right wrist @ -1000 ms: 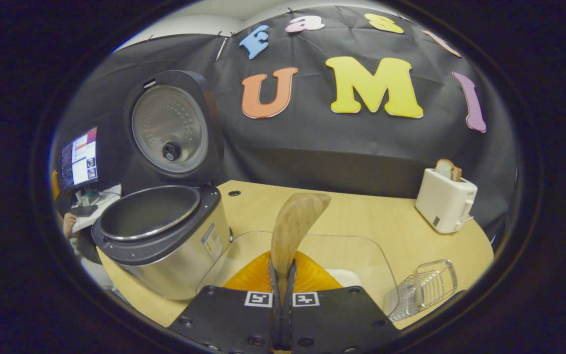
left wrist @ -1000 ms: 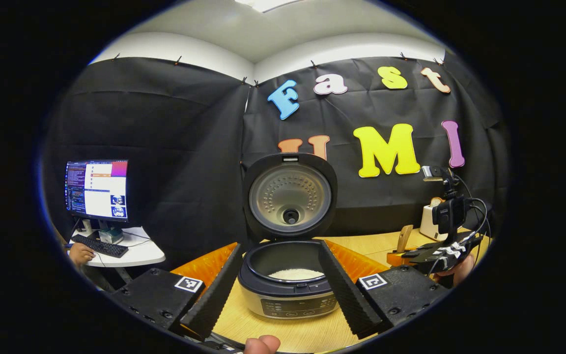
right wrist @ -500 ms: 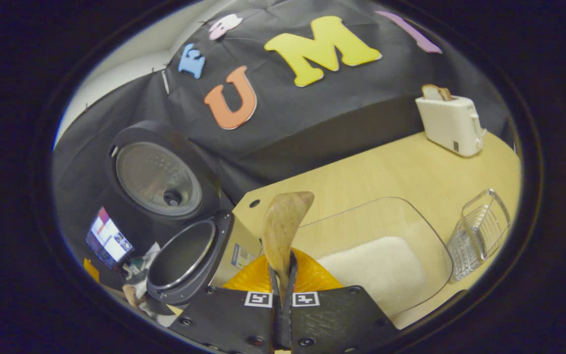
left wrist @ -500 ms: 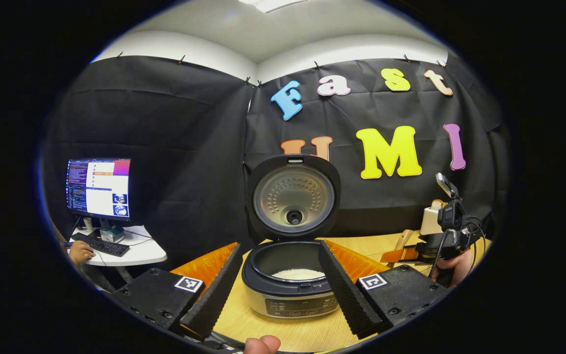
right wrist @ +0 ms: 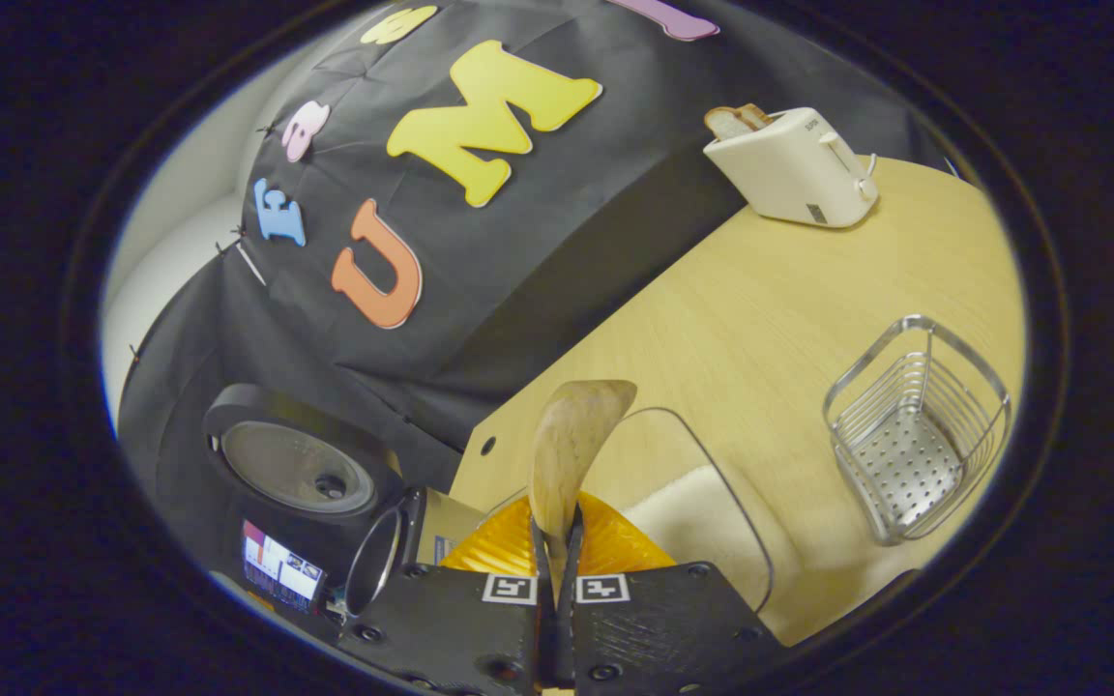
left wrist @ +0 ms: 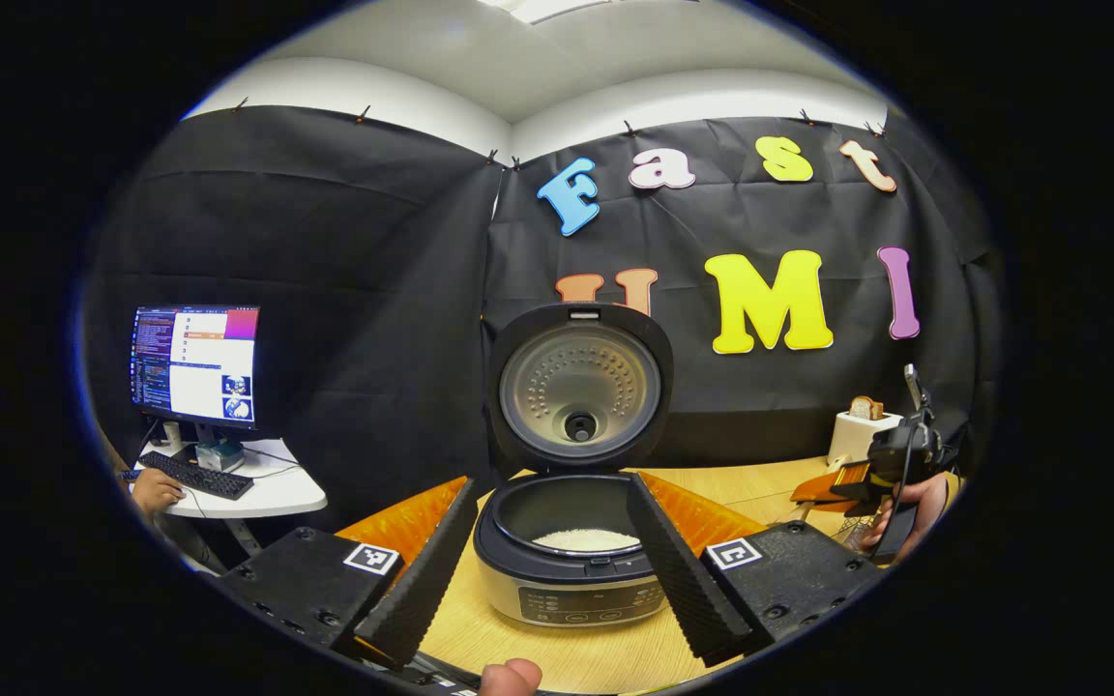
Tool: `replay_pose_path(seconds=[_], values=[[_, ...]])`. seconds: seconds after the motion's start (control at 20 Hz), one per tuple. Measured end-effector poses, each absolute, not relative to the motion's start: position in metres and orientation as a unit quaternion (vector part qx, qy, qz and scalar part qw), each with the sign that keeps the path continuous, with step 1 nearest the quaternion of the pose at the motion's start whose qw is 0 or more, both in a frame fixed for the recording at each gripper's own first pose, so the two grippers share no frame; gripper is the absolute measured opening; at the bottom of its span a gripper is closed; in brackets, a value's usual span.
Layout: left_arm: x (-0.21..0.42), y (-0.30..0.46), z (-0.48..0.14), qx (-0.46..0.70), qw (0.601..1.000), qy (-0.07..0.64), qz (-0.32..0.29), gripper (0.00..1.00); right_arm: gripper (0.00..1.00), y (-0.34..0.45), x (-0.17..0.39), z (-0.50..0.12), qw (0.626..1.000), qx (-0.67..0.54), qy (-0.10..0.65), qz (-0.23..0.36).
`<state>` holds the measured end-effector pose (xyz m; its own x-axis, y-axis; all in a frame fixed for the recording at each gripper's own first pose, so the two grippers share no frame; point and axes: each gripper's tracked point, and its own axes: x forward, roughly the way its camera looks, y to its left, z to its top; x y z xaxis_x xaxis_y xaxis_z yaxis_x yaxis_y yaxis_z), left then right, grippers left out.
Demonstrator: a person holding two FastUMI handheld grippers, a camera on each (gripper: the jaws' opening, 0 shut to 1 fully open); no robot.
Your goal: Close the left gripper, press the button to open the rice cooker; take a wooden spoon from the chopstick holder with the right hand, scoop a spoonful of rice and pour it into the rice cooker, then put the wooden spoon back into the chopstick holder.
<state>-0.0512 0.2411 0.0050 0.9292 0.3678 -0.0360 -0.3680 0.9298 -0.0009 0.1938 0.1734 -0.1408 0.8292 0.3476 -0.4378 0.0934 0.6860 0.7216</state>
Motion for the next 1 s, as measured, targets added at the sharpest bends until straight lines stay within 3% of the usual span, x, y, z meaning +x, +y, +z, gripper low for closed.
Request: replay_pose_path(seconds=[0.4,0.7,1.0], values=[[-0.054,0.251,0.005,0.000,0.980,0.017,0.197,0.99,0.00,0.170,0.204,-0.083,0.866,0.428,0.243,0.094],[-0.058,0.264,-0.002,0.008,0.979,0.028,0.202,0.99,0.01,0.266,0.210,-0.022,0.853,0.426,0.242,0.179],[-0.071,0.286,-0.002,0.035,0.975,0.030,0.218,0.99,0.01,0.355,0.207,-0.015,0.880,0.334,0.243,0.233]])
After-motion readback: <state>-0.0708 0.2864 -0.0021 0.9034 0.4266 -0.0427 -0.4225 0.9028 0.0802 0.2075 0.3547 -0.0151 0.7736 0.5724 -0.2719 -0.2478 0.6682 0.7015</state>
